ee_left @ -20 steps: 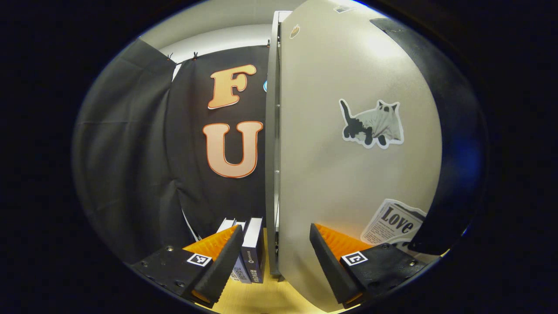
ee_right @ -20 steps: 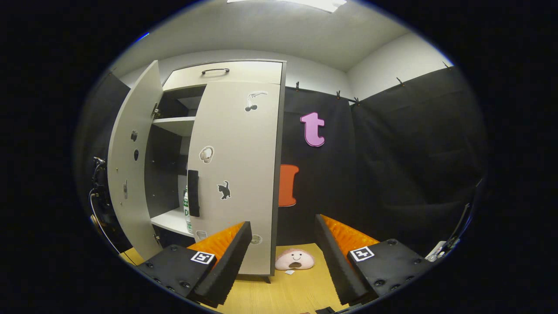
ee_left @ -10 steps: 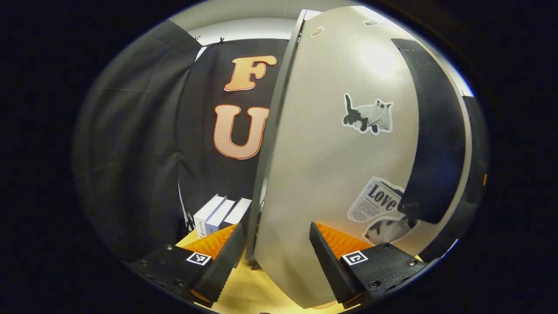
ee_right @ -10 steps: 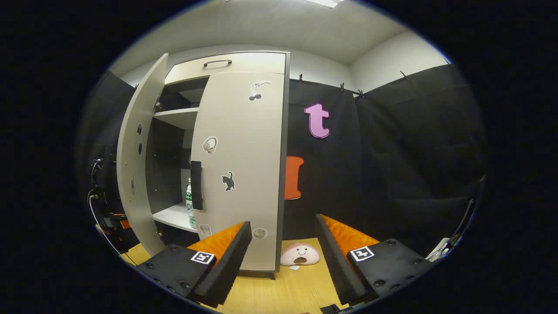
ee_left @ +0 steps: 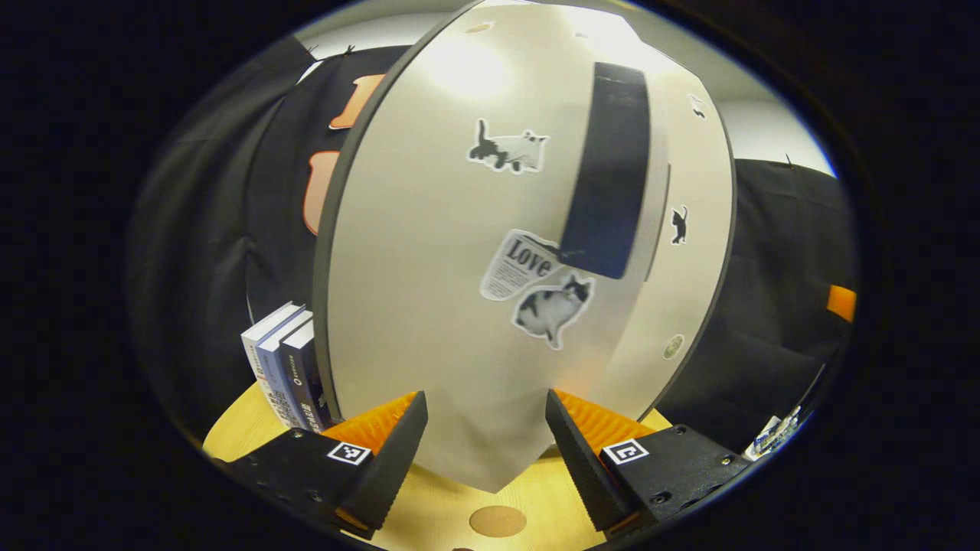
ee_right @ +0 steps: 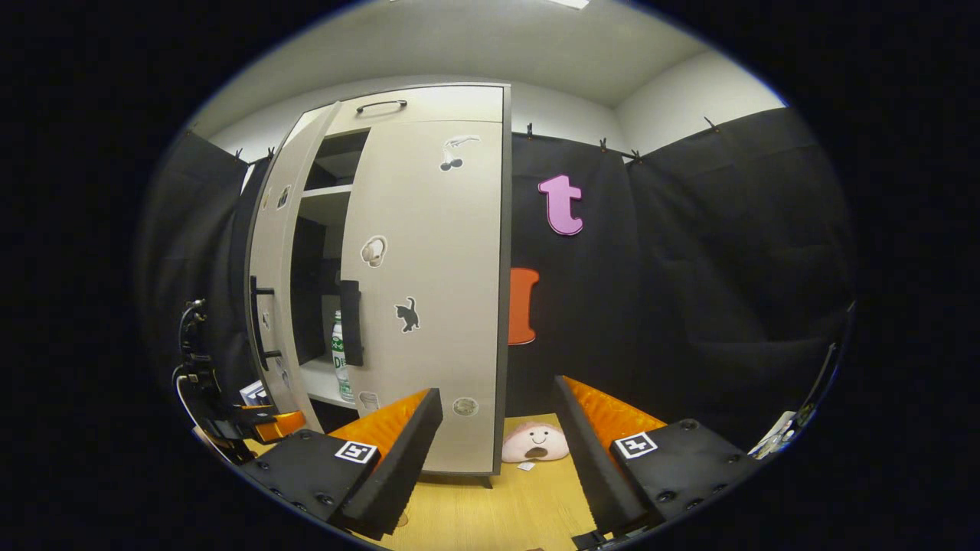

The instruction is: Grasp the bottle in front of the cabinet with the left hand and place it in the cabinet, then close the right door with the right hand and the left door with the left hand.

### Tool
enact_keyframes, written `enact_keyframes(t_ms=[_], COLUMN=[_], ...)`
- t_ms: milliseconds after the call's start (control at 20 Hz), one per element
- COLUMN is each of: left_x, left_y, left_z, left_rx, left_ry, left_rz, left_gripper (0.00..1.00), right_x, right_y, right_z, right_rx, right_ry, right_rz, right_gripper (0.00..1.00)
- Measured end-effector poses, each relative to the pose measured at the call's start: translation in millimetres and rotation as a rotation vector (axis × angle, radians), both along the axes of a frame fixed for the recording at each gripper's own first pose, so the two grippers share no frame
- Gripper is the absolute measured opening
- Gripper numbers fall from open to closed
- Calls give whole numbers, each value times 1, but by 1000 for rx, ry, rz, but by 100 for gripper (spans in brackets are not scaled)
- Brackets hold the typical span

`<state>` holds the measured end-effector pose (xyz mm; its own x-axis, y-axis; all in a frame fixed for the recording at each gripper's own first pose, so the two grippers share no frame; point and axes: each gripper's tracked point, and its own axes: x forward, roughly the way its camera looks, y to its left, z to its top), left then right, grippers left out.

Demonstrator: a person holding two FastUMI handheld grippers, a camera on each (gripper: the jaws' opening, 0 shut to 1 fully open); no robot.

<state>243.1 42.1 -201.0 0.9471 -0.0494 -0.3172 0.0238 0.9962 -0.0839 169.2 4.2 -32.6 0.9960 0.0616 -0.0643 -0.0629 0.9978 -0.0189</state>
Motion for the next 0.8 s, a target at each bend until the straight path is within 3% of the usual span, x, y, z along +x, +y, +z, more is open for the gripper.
enact_keyframes(t_ms=[350,800], left_x=[-20,-48], left_y=[-21,-26], left_z=[18,51], left_rx=[60,95], left_ry=[-32,-76], left_rz=[-61,-74], left_gripper=[95,95], right_x=[-9,-29], right_y=[-1,0], right_z=[1,8], right_rx=[-1,1], right_ry=[5,-10], right_rz=[0,9], right_gripper=[96,96])
